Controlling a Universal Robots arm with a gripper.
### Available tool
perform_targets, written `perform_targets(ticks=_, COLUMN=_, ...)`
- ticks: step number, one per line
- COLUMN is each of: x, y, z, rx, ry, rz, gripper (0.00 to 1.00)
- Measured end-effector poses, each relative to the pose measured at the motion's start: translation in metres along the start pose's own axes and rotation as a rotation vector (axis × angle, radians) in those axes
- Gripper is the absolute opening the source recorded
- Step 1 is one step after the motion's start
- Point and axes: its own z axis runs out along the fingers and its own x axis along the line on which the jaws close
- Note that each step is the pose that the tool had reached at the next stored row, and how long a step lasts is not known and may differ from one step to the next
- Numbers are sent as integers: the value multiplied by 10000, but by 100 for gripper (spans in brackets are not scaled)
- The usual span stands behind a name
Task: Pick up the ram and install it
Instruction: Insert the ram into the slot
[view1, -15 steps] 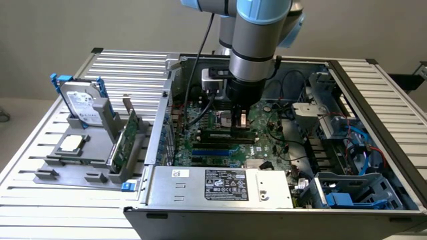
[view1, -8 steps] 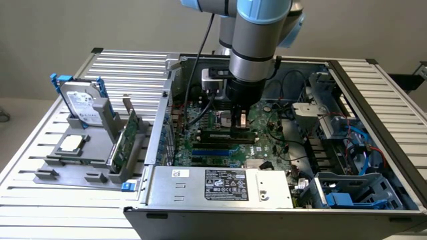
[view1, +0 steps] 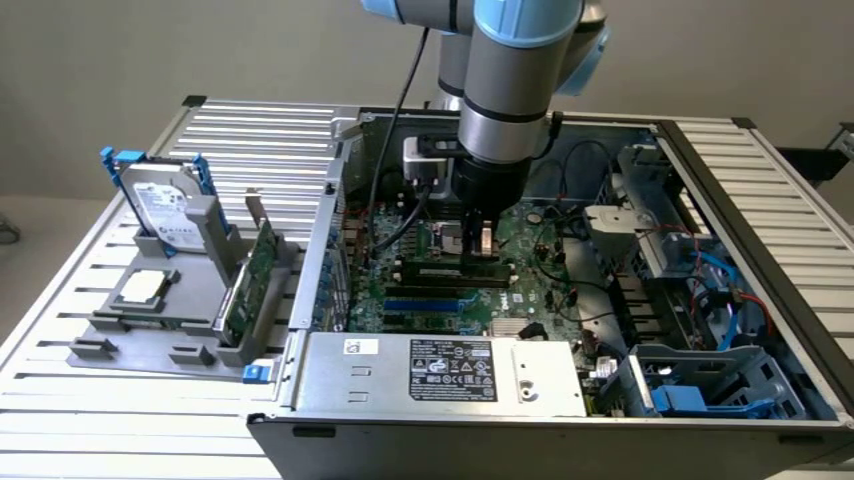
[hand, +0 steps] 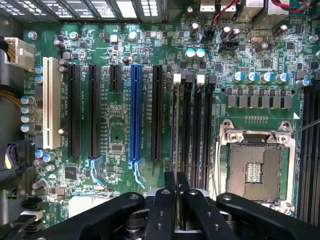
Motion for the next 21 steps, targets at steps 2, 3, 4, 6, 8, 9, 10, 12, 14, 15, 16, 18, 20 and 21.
perform_targets(ticks=2, x=-1, y=0, z=0, rx=0, ry=9, rz=0, gripper=13)
perform_targets(ticks=3, x=-2, y=0, z=1, rx=0, ry=13, rz=0, gripper=13)
perform_targets(ticks=4, x=-3, y=0, z=1, rx=0, ry=16, rz=1, gripper=13)
perform_targets(ticks=6, x=-5, y=-1, z=1, rx=0, ry=21, rz=1, gripper=13)
perform_targets(ticks=8, x=-10, y=-4, z=2, rx=0, ry=36, rz=3, gripper=13)
perform_targets(ticks=9, x=-11, y=-6, z=2, rx=0, ry=38, rz=3, gripper=13)
perform_targets(ticks=10, x=-11, y=-7, z=3, rx=0, ry=42, rz=2, gripper=13)
perform_targets(ticks=12, x=-13, y=-10, z=3, rx=-1, ry=52, rz=2, gripper=13)
perform_targets(ticks=14, x=-16, y=-11, z=3, rx=-1, ry=59, rz=3, gripper=13)
perform_targets(ticks=15, x=-17, y=-12, z=4, rx=-1, ry=60, rz=1, gripper=13)
perform_targets(ticks=16, x=-19, y=-12, z=5, rx=0, ry=61, rz=2, gripper=13)
perform_targets(ticks=18, x=-21, y=-11, z=7, rx=0, ry=64, rz=3, gripper=13)
perform_targets(ticks=20, x=-23, y=-12, z=9, rx=-1, ry=69, rz=2, gripper=13)
perform_targets(ticks=21, x=-24, y=-12, z=10, rx=-2, ry=72, rz=3, gripper=13)
